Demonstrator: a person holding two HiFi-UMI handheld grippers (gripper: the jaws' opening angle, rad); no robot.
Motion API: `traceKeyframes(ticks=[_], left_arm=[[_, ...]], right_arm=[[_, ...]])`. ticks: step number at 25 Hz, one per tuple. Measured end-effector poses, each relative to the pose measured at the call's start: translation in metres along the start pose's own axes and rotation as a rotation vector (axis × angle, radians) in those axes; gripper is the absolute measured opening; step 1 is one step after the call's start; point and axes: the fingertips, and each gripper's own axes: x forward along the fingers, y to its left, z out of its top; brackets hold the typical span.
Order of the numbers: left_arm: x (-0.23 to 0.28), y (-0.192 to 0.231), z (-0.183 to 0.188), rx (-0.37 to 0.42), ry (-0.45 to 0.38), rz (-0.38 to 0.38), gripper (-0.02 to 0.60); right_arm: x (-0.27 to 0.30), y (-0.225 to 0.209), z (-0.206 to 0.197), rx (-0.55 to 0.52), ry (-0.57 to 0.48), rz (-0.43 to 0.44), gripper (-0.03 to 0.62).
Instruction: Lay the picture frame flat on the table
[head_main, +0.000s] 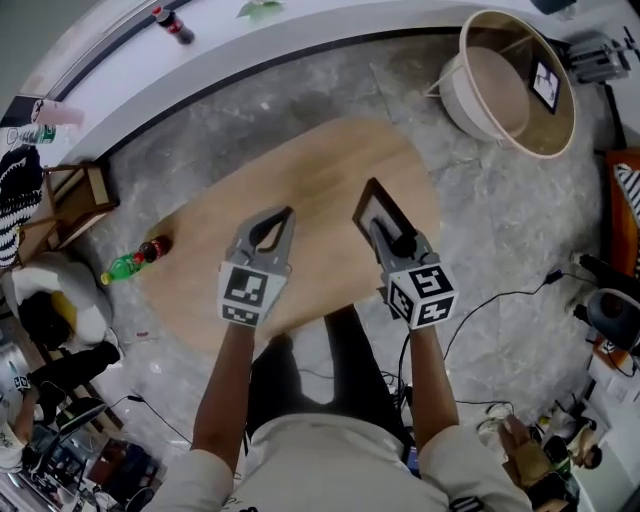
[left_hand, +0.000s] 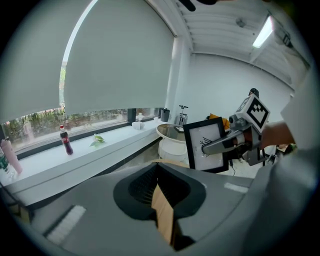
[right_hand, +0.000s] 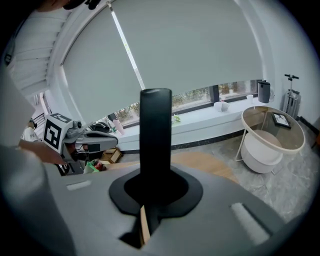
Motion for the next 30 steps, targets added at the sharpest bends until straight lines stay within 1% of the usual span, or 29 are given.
traceKeyframes(ticks=[4,10,13,18,24,30], left_arm=[[0.008,0.001,-0.029,-0.024,0.033,-0.005,0.009],[0.022,0.007,-0.066,-0.045,0.070,0.025,0.011],[0.029,0.006,-0.083,-0.064,0.099,0.018,0.011],[0.040,0.004,-0.098,-0.068,0.127,0.004,0.011],[0.052,0.003,-0.113,-0.096,0.143,-0.005,0.009],[0.063,0.001,-0.125,-0.106,0.167,-0.019,0.009]], right_arm=[[0.019,-0.001,-0.025,0.033,0.032,0.007,0.015],[0.047,-0.010,-0.055,0.088,0.078,0.016,0.015],[0.060,-0.014,-0.067,0.102,0.105,0.018,0.015],[0.089,-0.023,-0.084,0.137,0.152,0.032,0.015],[0.119,-0.032,-0.097,0.192,0.170,0.041,0.015],[0.138,-0.045,-0.117,0.208,0.215,0.036,0.015]])
